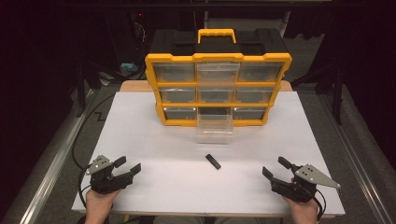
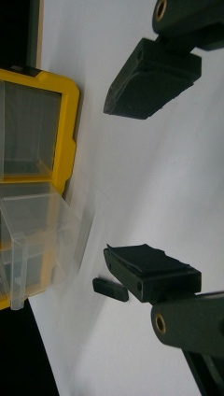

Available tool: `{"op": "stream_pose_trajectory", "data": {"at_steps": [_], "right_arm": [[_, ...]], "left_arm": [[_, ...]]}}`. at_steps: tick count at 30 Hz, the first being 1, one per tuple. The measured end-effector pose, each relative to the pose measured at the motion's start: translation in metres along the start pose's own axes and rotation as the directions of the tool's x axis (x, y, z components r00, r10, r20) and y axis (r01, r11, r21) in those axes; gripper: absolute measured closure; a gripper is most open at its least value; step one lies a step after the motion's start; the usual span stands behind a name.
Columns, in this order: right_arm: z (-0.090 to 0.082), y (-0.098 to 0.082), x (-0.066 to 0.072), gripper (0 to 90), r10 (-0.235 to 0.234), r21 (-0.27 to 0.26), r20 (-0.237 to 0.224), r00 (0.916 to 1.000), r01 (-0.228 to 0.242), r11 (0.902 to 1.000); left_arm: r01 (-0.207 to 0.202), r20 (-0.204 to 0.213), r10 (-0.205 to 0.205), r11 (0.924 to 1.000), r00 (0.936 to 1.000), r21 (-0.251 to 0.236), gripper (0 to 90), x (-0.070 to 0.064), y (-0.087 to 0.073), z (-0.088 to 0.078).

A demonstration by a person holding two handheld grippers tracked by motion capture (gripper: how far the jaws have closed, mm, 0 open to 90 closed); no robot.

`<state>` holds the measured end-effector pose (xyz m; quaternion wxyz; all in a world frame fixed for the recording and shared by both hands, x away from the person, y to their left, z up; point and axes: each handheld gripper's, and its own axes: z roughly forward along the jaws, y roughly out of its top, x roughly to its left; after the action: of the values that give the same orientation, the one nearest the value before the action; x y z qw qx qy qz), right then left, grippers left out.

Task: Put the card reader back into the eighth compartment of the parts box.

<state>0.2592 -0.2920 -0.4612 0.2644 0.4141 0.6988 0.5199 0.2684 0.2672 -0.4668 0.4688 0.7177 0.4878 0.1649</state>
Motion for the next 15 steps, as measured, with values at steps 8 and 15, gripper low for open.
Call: {"op": "stream_pose_trajectory", "data": {"at_steps": [8, 15], "right_arm": [[0.0007, 0.0008, 0.0014, 26.5, 0.004, -0.004, -0.003, 1.0, -0.004, 1.0], [0.0079, 0.0028, 0.0066, 26.4, -0.007, 0.003, -0.029, 0.9996, 0.007, 1.0]], "left_arm": [[-0.002, 0.0, 0.002, 1.0, 1.0, 0.005, 28.4, -0.0002, 0.0001, 0.0008], [-0.002, 0.001, 0.002, 1.0, 1.0, 0.003, 28.4, 0.0001, 0.0, 0.0007]]}}
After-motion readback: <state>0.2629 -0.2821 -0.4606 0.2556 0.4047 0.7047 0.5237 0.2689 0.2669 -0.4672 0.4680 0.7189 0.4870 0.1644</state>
